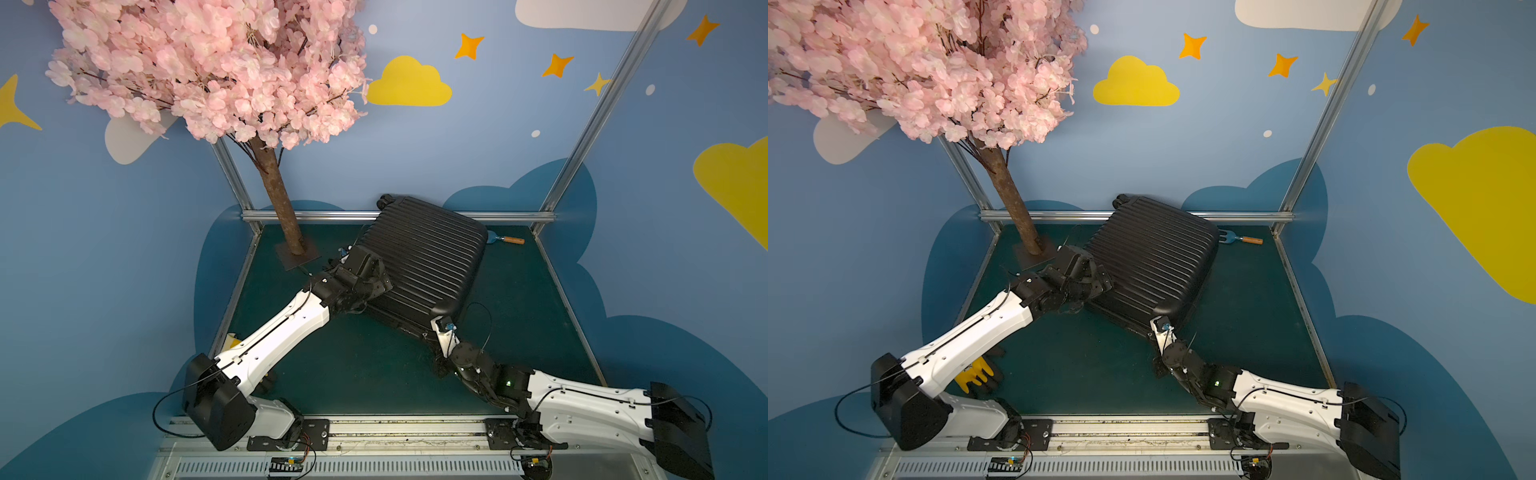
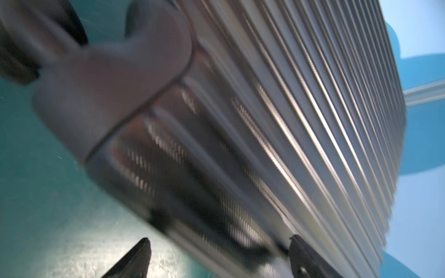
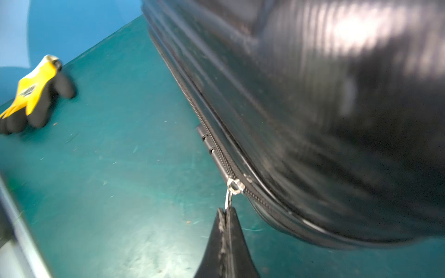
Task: Open the suitcase zippers
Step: Adjust the suitcase at the center of the board, then unzip the zipper on the suitcase.
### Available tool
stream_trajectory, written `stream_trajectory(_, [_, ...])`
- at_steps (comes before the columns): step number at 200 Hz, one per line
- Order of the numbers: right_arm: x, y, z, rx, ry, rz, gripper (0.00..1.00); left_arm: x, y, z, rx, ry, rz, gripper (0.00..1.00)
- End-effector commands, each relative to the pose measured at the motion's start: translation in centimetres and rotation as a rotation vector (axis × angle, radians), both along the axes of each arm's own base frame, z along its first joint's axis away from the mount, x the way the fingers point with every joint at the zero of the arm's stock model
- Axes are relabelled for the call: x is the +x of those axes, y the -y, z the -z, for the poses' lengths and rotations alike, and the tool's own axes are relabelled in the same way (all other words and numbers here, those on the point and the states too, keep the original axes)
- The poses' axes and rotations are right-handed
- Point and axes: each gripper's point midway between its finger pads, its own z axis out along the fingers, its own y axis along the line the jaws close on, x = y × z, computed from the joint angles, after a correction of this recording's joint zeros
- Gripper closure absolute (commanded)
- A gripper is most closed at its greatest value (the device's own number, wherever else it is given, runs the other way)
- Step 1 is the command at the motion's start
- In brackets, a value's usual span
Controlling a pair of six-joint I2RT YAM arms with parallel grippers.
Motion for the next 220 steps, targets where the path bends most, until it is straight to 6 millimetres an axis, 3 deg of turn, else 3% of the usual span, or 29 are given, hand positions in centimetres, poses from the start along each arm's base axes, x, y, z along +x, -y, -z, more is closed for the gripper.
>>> stream_trajectory(1, [-1.8, -2.8, -1.2, 0.044, -0.011, -0.103, 1.0, 1.1, -2.8, -0.3, 0.126, 0.009, -0.023, 0.12])
stream_trajectory(28, [-2.0, -4.1, -1.4, 0.054, -0.016, -0.115, 1.0, 0.2, -3.9, -2.1, 0.169, 0.046, 0.005, 0.14])
stream_trajectory(53, [-2.0, -4.4, -1.2, 0.059, -0.018, -0.115, 1.0, -2.8, -3.9, -1.2, 0.165, 0.036, 0.067, 0.18])
stream_trajectory(82, [-2.1, -3.5, -0.3, 0.03, -0.025, -0.101, 1.0, -6.1, -7.5, 1.2, 0.23, -0.028, -0.007, 0.17])
stream_trajectory(109, [-2.4, -2.4, 0.2, 0.03, -0.039, -0.088, 1.0, -7.2, -11.6, 3.4, 0.202, -0.096, -0.144, 0.17])
stream_trajectory(125, [-2.6, -1.8, 0.3, 0.036, -0.045, -0.077, 1.0, -6.6, -12.9, 4.6, 0.092, -0.127, -0.208, 0.17])
stream_trajectory(148, [-2.7, -1.2, 0.1, 0.051, -0.037, -0.074, 1.0, -4.3, -12.7, 4.7, -0.094, -0.131, -0.237, 0.11])
stream_trajectory(174, [-2.7, -1.1, -0.3, 0.046, -0.025, -0.084, 1.0, -1.3, -12.3, 1.5, -0.278, -0.043, -0.259, 0.08])
stream_trajectory(193, [-2.6, -0.9, -0.2, 0.039, -0.021, -0.08, 1.0, 0.0, -12.0, -1.4, -0.374, 0.039, -0.261, 0.11])
stream_trajectory(220, [-2.5, -0.9, -0.1, 0.049, -0.021, -0.073, 1.0, 1.1, -12.2, -3.2, -0.432, 0.103, -0.303, 0.15])
